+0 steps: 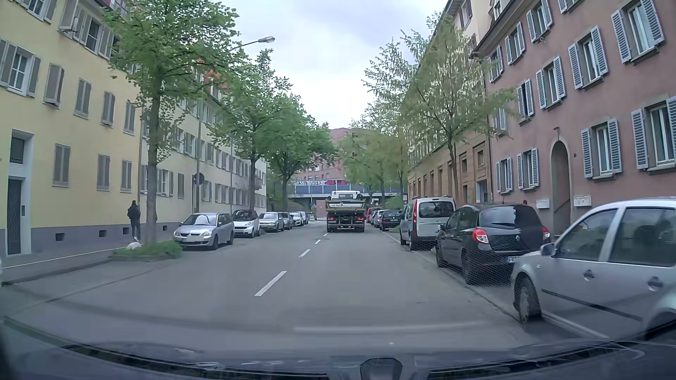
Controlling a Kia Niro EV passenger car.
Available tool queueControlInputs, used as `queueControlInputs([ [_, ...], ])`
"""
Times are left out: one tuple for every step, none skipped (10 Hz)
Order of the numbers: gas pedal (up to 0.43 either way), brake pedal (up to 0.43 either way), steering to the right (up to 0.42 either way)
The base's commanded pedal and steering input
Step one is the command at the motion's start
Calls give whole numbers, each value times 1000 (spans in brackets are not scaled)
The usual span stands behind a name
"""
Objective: Follow the waypoints while adhering to traffic rules and regulations
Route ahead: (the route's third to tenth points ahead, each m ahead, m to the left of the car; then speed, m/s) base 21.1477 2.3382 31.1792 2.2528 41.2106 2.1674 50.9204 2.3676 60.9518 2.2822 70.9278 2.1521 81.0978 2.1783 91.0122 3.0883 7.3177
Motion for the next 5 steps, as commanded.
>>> queueControlInputs([
  [98,0,1],
  [98,0,1],
  [98,0,1],
  [98,0,1],
  [98,0,1],
])
